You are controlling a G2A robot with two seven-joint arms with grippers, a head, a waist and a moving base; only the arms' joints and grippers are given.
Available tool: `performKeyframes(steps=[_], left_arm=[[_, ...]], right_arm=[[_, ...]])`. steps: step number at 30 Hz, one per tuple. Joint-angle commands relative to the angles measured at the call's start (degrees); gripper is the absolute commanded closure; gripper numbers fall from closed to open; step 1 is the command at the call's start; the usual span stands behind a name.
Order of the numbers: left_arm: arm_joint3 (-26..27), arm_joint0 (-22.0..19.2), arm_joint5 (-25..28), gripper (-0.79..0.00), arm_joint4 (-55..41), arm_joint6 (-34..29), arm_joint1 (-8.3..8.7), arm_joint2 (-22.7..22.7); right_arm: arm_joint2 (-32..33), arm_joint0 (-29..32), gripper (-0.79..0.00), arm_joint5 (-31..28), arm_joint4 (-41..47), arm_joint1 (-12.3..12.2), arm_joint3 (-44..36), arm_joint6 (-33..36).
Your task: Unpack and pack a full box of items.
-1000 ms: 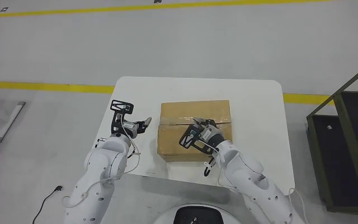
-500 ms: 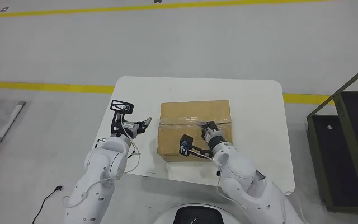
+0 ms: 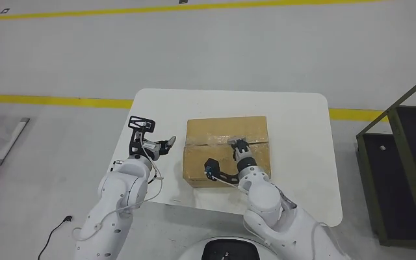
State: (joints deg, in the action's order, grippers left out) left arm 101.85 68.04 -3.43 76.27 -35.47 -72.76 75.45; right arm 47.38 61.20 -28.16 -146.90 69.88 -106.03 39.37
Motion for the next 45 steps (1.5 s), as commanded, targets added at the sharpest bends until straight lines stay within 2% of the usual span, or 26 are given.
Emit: performKeyframes(steps=[1,7,10,18,30,37,45], left_arm=[[0.00,0.00,0.00,-0.785,0.00,0.00,0.00,0.00],[0.00,0.00,0.00,-0.785,0.00,0.00,0.00,0.00],[0.00,0.00,0.00,-0.785,0.00,0.00,0.00,0.00],[0.00,0.00,0.00,-0.785,0.00,0.00,0.00,0.00],[0.00,0.00,0.00,-0.785,0.00,0.00,0.00,0.00],[0.00,0.00,0.00,-0.785,0.00,0.00,0.00,0.00],[0.00,0.00,0.00,-0.785,0.00,0.00,0.00,0.00]], right_arm=[[0.00,0.01,0.000,-0.02,-0.01,-0.01,-0.03,0.05],[0.06,0.09,0.000,0.00,-0.26,-0.03,0.03,0.04],[-0.35,0.48,0.000,-2.45,-5.56,-0.24,-0.12,0.53],[-1.26,1.24,0.000,-7.08,-12.07,0.43,1.55,2.93],[-1.74,-0.84,0.000,-8.38,-15.43,2.23,6.00,2.03],[-1.60,-1.66,0.000,-8.73,-14.41,3.52,9.84,1.49],[-0.68,-1.48,0.000,-10.19,-13.86,4.58,9.91,2.14]])
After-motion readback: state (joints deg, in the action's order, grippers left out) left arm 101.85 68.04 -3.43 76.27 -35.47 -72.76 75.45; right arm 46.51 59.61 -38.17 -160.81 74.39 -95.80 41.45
